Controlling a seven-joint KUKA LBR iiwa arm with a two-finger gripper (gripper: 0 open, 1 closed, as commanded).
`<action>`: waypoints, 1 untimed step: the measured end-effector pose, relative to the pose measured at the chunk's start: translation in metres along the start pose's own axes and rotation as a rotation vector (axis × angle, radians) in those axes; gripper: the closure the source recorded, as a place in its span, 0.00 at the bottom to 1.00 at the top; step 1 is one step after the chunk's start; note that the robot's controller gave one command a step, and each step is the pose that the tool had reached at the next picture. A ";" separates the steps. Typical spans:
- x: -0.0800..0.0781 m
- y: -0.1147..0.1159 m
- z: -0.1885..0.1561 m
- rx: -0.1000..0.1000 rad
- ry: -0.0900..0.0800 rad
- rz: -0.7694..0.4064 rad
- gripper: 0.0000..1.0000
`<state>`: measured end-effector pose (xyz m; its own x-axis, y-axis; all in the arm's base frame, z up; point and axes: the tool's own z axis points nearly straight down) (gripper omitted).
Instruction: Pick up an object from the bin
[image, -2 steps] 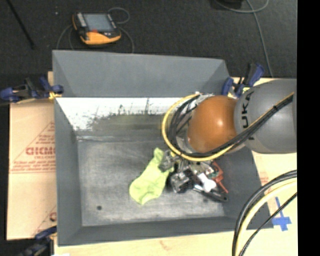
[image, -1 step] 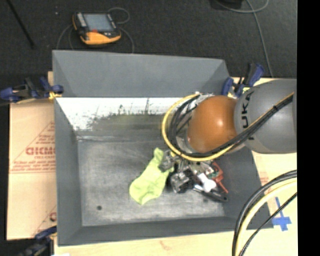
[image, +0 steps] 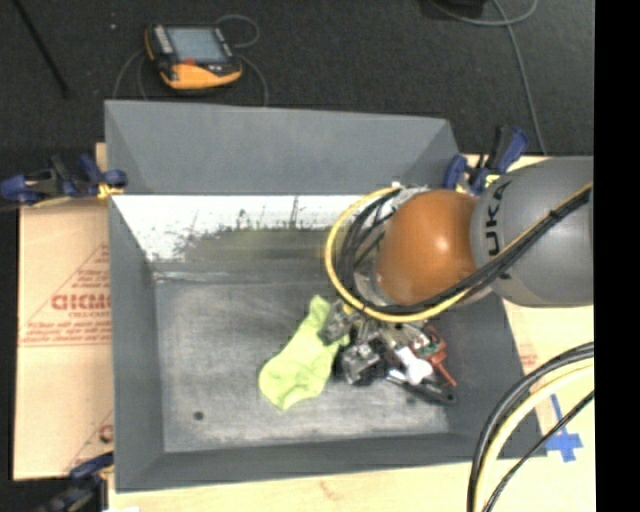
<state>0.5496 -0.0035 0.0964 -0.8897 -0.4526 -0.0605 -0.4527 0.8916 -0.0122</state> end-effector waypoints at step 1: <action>0.011 0.000 -0.019 -0.009 0.041 0.002 1.00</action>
Offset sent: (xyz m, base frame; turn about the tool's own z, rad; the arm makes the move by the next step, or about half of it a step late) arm -0.0058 -0.0167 0.0528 0.0080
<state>0.5390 -0.0085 0.1149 -0.8923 -0.4510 -0.0200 -0.4511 0.8925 -0.0035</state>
